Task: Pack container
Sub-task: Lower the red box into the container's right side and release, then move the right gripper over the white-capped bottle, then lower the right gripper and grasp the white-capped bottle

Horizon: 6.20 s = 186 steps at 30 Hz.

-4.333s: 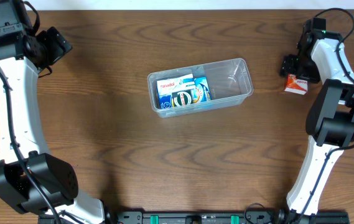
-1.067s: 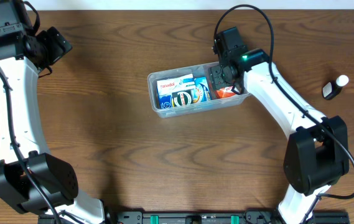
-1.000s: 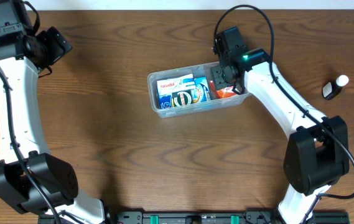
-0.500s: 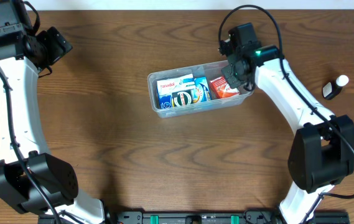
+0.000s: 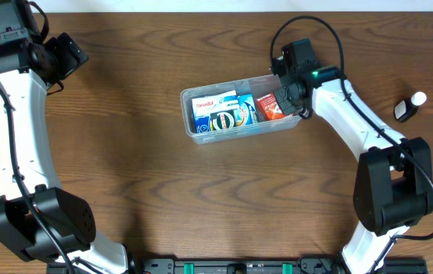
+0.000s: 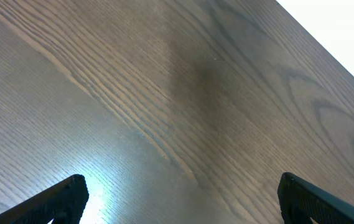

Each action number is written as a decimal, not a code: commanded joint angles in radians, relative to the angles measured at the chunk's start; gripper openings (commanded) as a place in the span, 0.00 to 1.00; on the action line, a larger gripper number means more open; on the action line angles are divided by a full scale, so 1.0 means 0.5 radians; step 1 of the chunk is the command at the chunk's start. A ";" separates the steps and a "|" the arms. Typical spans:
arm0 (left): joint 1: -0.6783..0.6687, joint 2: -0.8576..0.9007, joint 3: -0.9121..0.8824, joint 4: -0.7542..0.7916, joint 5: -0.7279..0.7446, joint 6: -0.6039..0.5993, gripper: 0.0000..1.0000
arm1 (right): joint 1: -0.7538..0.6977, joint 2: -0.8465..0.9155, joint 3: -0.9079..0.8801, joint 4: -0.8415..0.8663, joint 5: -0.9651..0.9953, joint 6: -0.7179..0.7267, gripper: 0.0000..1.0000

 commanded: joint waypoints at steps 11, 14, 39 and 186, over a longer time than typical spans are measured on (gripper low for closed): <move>0.005 0.005 0.003 -0.008 -0.024 0.013 0.98 | -0.005 0.018 -0.173 0.214 0.013 0.188 0.01; 0.005 0.005 0.003 -0.008 -0.024 0.013 0.98 | -0.005 0.018 -0.186 0.234 0.012 0.261 0.01; 0.005 0.005 0.003 -0.008 -0.024 0.013 0.98 | 0.017 0.208 -0.187 0.362 -0.036 0.312 0.01; 0.005 0.005 0.003 -0.008 -0.024 0.013 0.98 | -1.581 0.477 0.764 -0.523 -0.425 -0.324 0.44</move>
